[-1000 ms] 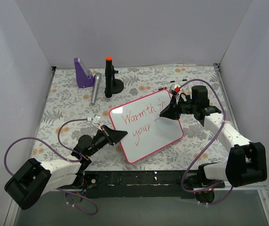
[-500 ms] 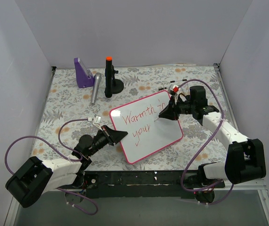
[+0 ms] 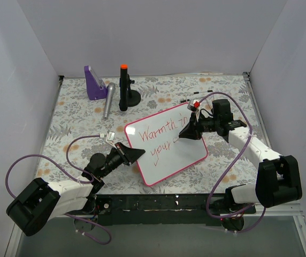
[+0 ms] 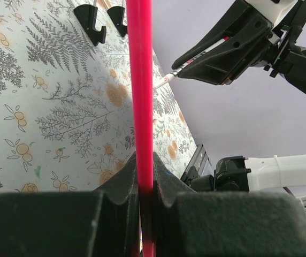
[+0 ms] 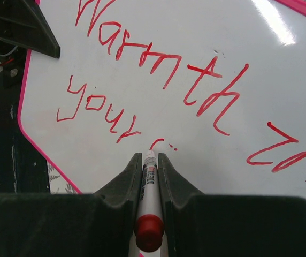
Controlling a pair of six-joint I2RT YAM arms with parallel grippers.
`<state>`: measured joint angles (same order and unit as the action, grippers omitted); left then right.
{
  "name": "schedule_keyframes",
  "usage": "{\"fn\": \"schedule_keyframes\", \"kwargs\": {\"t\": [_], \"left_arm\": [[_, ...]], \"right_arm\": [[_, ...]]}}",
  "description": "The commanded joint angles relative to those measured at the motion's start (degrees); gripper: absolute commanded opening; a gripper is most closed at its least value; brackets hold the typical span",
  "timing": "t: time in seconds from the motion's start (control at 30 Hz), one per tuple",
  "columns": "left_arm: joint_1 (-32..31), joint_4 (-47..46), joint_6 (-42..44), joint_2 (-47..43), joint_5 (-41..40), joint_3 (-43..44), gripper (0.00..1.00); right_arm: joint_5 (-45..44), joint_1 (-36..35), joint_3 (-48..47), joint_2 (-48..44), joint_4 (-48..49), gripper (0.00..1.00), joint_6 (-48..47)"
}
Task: Write a sentence on the whiteboard
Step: Write on the whiteboard with the whiteboard marker without the cap.
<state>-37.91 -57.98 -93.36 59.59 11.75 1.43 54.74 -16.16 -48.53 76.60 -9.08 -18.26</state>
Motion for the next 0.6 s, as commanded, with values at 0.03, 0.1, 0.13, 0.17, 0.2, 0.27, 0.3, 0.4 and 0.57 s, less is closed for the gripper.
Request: {"fn": "schedule_keyframes", "kwargs": {"t": [0.03,0.1,0.13,0.17,0.2,0.27,0.3,0.4,0.57], "left_arm": [[-0.23,-11.19,-1.12,-2.29,-0.06,-1.61,0.0],[-0.23,-11.02,-1.12,-2.46,-0.06,-1.61,0.0],[-0.23,-10.93,-1.12,-2.64,-0.06,-1.52,0.0],[-0.23,-10.67,-1.12,-2.81,0.03,-1.61,0.0],[-0.23,-10.58,-1.03,-2.9,-0.06,-1.61,0.0],[-0.23,-10.4,-0.95,-3.08,-0.15,-1.61,0.0],[-0.23,-10.4,-0.94,-3.34,-0.23,-1.61,0.0],[-0.23,-10.32,-0.94,-3.43,-0.32,-1.61,0.0],[-0.23,-10.67,-1.03,-3.08,-0.24,-1.61,0.0]], "right_arm": [[-0.77,-0.18,-1.92,0.31,-3.13,0.01,-2.74],[-1.65,-0.18,-2.27,0.39,-3.66,0.01,-3.09],[-2.61,-0.18,-2.35,0.31,-3.66,0.01,-3.01],[-3.14,-0.1,-2.27,0.22,-3.66,0.01,-3.01],[-3.41,-0.18,-2.27,0.13,-3.75,0.01,-3.01],[-4.38,-0.1,-2.18,-0.31,-3.84,0.01,-3.27],[-4.55,-0.01,-2.18,-0.57,-4.1,0.01,-3.36],[-4.99,-0.1,-2.09,-0.75,-5.24,0.01,-4.32],[-4.38,-0.1,-1.92,-0.49,-7.35,0.01,-6.08]]}}
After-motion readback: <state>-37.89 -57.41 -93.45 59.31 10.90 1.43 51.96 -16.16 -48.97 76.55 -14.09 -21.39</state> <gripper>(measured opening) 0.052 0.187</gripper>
